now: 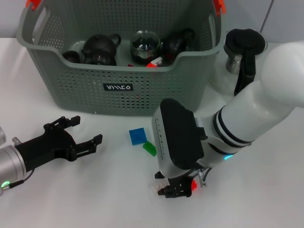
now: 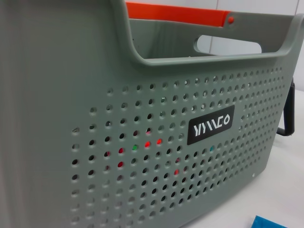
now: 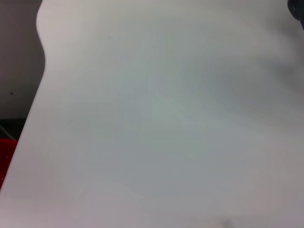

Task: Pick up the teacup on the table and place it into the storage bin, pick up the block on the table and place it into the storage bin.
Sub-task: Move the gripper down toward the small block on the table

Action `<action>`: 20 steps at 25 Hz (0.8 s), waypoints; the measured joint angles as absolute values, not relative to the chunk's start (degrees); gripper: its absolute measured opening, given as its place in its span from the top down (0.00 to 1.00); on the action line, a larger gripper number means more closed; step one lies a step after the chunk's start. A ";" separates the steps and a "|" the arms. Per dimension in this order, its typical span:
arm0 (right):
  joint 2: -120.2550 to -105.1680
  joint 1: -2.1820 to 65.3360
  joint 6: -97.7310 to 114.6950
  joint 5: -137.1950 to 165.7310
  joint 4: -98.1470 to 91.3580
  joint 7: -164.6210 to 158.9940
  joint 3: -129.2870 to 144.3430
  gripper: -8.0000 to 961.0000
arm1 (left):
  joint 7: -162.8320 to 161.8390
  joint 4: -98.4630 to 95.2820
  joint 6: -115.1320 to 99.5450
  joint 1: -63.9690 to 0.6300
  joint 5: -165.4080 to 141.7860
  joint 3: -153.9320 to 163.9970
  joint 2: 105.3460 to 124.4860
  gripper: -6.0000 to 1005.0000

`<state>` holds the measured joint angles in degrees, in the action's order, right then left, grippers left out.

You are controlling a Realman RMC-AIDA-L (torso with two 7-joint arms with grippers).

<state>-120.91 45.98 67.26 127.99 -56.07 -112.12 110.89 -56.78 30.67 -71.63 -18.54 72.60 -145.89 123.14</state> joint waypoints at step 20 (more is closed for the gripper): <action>-120.82 46.93 67.92 127.83 -54.68 -114.70 110.62 0.73 | -56.78 30.35 -71.54 -18.56 72.60 -145.82 123.14 0.11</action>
